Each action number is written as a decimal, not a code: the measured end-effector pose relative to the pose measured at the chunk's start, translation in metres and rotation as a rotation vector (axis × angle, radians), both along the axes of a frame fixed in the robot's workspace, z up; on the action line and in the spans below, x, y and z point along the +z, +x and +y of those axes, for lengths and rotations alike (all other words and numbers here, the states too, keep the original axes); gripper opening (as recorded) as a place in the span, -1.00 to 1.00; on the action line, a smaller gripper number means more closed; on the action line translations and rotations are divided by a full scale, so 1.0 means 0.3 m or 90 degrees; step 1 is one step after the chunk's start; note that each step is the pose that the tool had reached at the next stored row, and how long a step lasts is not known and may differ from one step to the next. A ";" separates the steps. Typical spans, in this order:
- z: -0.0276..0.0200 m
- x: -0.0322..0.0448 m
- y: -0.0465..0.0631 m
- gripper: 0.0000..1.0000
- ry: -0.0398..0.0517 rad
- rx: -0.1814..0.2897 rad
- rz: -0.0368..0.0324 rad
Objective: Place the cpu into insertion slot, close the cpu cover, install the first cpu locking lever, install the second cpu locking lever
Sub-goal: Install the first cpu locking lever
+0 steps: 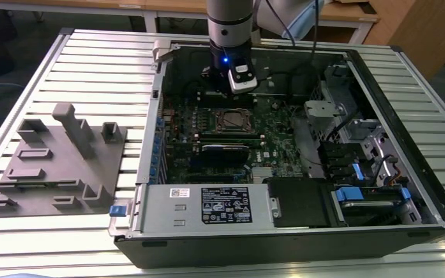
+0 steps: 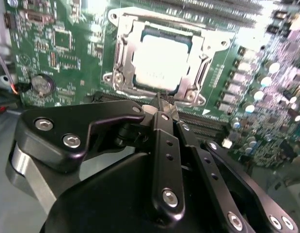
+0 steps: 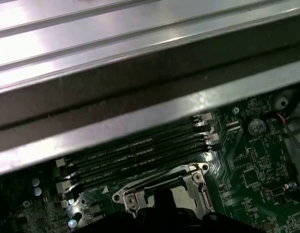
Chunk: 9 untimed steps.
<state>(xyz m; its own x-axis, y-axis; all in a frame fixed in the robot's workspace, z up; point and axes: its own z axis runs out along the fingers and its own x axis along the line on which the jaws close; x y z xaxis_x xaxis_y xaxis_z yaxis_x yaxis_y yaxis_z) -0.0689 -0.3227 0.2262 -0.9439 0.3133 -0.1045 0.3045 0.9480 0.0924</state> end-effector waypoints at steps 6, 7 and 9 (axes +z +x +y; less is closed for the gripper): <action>-0.030 0.000 0.000 -0.79 0.0000 0.000 0.0002; -0.036 0.000 0.000 -0.79 0.0000 0.000 0.0003; -0.049 0.000 0.000 -0.79 0.0000 0.000 0.0006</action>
<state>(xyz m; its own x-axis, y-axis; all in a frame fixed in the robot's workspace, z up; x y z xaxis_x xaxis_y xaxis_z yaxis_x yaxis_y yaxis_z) -0.0689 -0.3372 0.2262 -0.9440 0.3134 -0.1036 0.3046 0.9480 0.0921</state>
